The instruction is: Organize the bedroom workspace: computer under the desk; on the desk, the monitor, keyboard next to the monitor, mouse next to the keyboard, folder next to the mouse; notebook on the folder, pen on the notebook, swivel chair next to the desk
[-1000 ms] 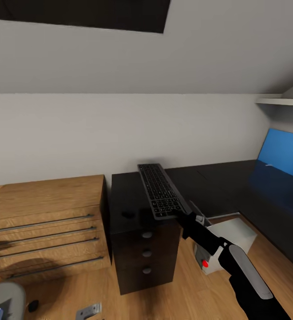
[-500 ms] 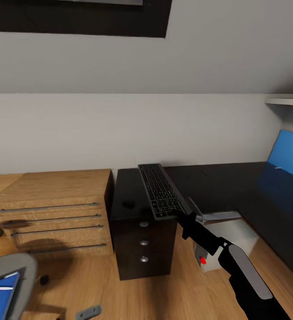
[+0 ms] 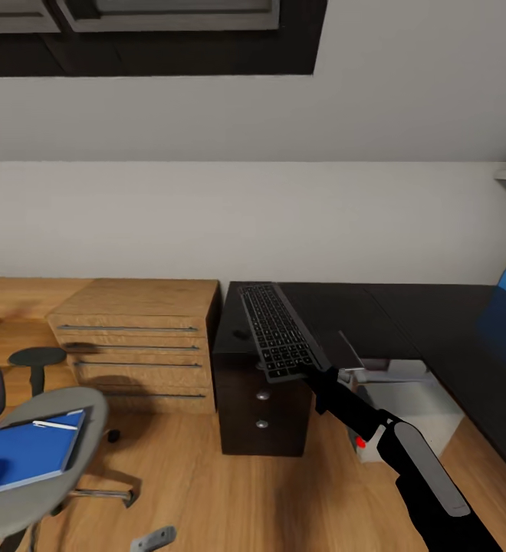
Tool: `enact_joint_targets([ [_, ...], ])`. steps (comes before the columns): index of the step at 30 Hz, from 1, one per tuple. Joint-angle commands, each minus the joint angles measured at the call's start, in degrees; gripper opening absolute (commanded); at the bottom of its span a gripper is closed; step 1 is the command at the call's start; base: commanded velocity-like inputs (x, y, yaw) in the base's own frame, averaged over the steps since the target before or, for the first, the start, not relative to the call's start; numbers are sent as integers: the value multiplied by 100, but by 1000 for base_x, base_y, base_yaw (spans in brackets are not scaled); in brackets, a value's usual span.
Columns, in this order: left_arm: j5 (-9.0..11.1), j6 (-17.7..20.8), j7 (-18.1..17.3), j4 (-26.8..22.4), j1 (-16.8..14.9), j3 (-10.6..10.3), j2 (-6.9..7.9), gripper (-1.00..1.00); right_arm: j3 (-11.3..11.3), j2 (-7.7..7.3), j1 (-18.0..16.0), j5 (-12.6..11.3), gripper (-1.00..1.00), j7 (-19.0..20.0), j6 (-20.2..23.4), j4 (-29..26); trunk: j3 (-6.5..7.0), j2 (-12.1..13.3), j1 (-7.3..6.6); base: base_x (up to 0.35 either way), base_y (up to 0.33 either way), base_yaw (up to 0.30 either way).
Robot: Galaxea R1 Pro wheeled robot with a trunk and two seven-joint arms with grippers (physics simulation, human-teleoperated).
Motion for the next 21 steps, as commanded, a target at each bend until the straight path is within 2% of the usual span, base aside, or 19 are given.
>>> enact_joint_targets([
  [1, 61, 16, 50, -9, -3, -14, 0, 100, 4, -5, -2, -81, -100, -19, 1, -6, -6, -4, -4, -299, -139, 259],
  [8, 62, 6, 50, -26, -3, -6, 6, 100, -3, -10, -2, -80, -100, -25, 1, -12, -6, -4, -4, -299, -149, 189],
  [17, 61, -12, 50, -65, -3, 14, 14, 100, -5, -21, 3, -80, -100, -6, 43, -4, -6, -4, -4, -279, -214, 25],
  [21, 63, -35, 50, -76, -3, 17, 15, 100, -5, -120, 9, -86, -100, 9, 50, 1, -6, -4, -4, -283, -201, 2],
])
